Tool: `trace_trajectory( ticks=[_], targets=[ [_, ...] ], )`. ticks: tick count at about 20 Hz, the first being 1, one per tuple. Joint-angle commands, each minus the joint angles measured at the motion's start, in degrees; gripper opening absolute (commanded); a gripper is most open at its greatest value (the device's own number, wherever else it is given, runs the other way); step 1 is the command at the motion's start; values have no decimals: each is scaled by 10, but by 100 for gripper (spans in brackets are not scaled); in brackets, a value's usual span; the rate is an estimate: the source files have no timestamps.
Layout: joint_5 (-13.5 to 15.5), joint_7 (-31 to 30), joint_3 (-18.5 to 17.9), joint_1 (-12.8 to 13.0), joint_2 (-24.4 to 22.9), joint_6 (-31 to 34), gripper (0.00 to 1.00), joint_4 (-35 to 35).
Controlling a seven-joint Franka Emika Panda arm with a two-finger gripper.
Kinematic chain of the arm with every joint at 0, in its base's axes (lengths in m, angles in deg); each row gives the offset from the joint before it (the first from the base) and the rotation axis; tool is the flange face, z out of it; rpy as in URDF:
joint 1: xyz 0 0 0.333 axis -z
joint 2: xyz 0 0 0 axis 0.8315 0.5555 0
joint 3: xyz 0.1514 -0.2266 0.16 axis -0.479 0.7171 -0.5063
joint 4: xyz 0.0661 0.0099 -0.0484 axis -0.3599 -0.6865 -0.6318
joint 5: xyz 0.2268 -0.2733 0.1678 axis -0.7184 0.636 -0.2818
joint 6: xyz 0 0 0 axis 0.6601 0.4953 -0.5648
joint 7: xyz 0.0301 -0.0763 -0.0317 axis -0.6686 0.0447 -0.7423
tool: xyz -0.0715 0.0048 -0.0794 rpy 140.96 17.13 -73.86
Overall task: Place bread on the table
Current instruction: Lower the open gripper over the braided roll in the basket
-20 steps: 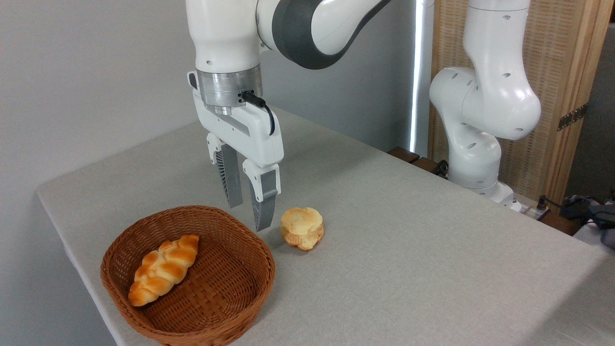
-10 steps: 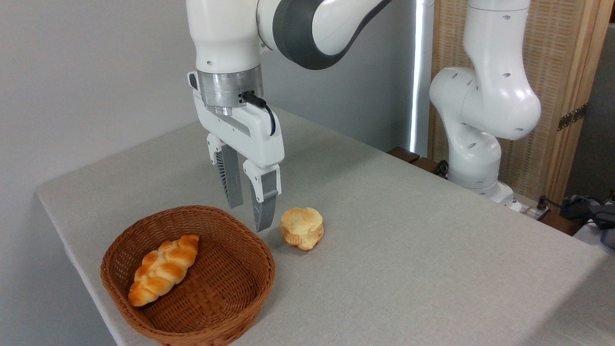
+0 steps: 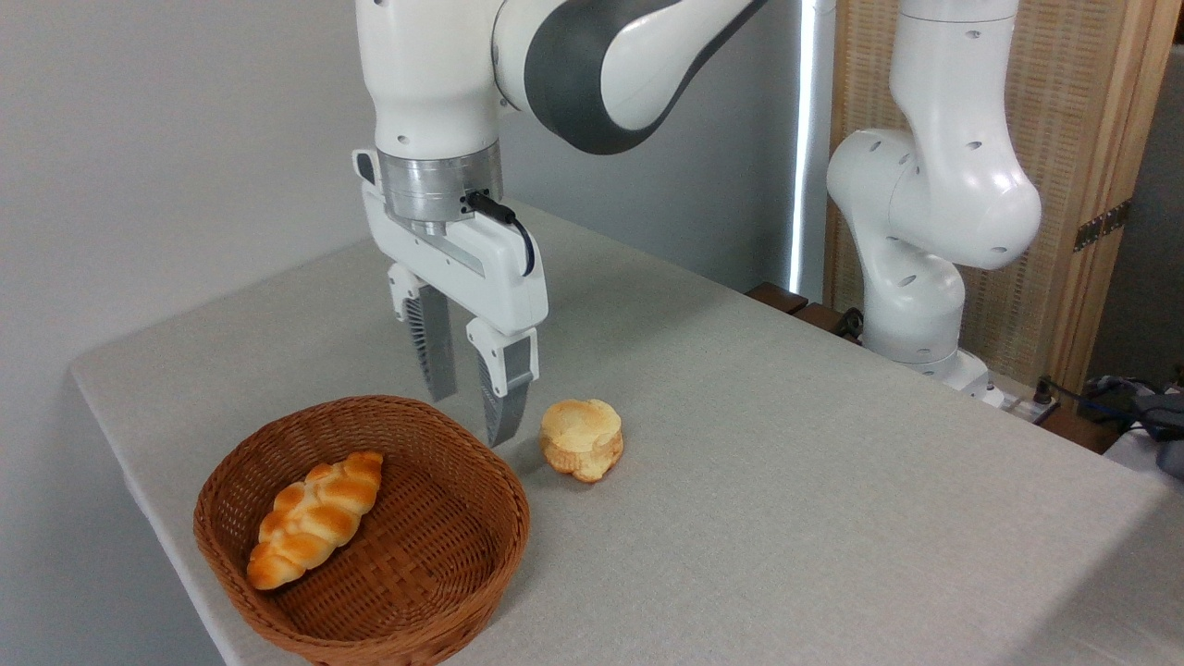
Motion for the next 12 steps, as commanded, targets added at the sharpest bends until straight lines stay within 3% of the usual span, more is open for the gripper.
trace_trajectory(
  ticks=[1, 6, 12],
  targets=[
    [22, -61, -6, 6, 9, -49, 100, 1],
    [23, -96, -3, 10, 37, -159, 100, 0],
    [25, -205, 12, 11, 79, -257, 100, 0]
  ],
)
